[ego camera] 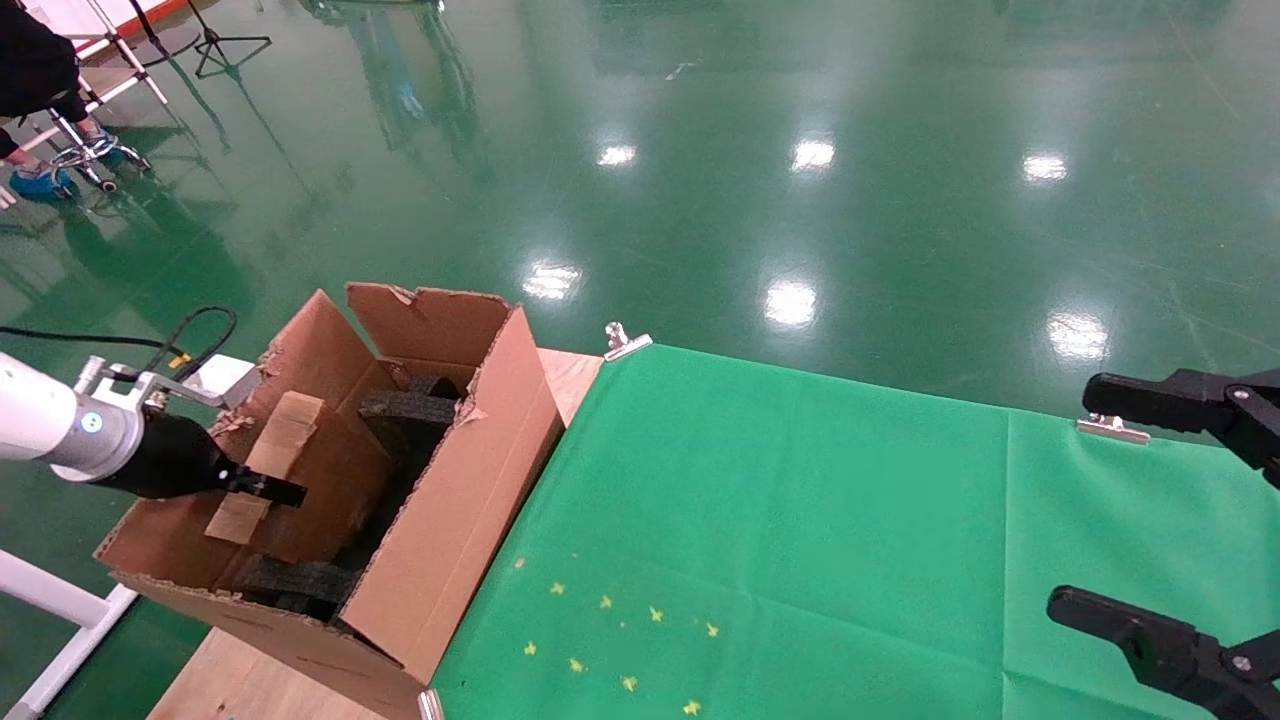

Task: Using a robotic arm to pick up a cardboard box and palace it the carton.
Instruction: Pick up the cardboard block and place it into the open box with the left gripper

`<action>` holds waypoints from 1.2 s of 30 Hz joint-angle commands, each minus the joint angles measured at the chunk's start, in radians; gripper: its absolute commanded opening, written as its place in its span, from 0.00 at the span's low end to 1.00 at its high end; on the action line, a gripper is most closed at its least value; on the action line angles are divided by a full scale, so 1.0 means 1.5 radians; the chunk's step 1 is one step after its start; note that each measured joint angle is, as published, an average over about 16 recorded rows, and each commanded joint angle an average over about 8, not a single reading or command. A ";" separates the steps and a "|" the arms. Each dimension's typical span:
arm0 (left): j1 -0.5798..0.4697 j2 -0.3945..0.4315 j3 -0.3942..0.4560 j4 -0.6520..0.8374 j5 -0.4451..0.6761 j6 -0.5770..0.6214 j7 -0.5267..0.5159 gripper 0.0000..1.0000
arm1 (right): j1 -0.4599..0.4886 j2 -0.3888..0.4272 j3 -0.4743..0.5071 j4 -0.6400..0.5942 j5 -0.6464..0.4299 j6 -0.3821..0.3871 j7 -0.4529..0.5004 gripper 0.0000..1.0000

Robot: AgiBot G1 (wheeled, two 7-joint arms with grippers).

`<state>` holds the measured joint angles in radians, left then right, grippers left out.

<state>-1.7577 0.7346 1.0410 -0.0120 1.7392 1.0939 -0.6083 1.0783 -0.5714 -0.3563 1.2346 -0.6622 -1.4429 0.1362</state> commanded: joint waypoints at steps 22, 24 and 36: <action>0.046 0.025 -0.003 0.015 -0.004 -0.076 -0.025 0.00 | 0.000 0.000 0.000 0.000 0.000 0.000 0.000 1.00; 0.049 0.026 -0.003 0.015 -0.005 -0.083 -0.028 0.09 | 0.000 0.000 0.000 0.000 0.000 0.000 0.000 1.00; 0.055 0.029 -0.005 0.017 -0.007 -0.093 -0.032 1.00 | 0.000 0.000 0.000 0.000 0.000 0.000 0.000 1.00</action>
<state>-1.6750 0.7780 1.0342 0.0131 1.7291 0.9546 -0.6566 1.0781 -0.5713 -0.3562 1.2344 -0.6622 -1.4428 0.1362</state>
